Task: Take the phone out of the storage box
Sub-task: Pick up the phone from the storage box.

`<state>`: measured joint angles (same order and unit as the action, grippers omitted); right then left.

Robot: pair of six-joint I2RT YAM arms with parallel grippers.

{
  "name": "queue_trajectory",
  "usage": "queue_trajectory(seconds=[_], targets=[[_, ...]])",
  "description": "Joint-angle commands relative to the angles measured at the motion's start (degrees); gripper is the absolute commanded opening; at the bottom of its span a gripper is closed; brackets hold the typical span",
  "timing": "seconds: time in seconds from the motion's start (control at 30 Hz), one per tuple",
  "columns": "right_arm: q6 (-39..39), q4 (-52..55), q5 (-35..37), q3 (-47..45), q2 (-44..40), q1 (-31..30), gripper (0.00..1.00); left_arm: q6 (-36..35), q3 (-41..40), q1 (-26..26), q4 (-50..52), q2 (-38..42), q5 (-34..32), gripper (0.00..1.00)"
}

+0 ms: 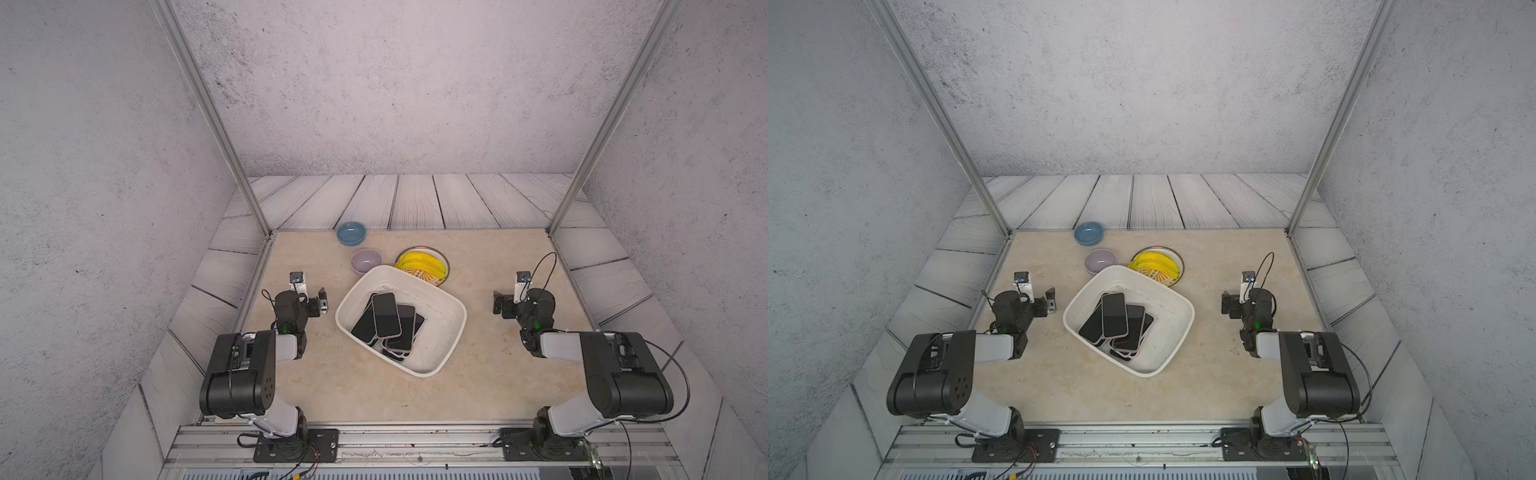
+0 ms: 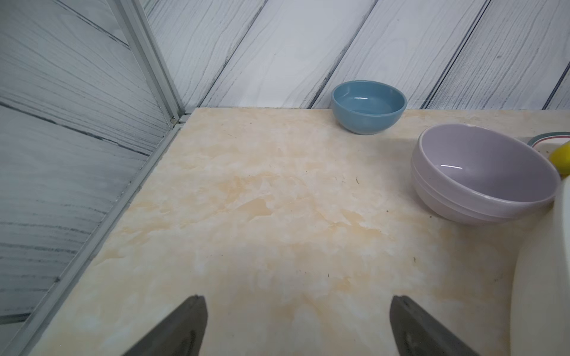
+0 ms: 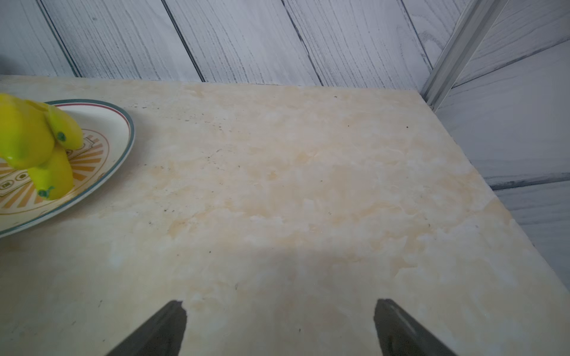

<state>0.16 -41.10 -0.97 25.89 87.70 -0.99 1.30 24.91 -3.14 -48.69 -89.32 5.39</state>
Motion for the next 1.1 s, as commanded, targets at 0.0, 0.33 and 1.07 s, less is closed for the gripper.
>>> queue_trajectory(seconds=[0.0,0.33,1.07], targets=[[-0.42,-1.13,-0.59,-0.40,-0.25,0.20,1.00,-0.17,-0.81,-0.02,-2.10,-0.90,0.02,0.99],[0.52,-0.19,-0.64,0.21,-0.19,0.59,1.00,-0.13,-0.91,-0.04,-2.81,-1.21,0.07,0.99],[6.35,23.85,9.19,13.03,-3.86,1.94,1.00,1.16,-1.47,-2.30,-2.74,0.42,4.40,0.99]])
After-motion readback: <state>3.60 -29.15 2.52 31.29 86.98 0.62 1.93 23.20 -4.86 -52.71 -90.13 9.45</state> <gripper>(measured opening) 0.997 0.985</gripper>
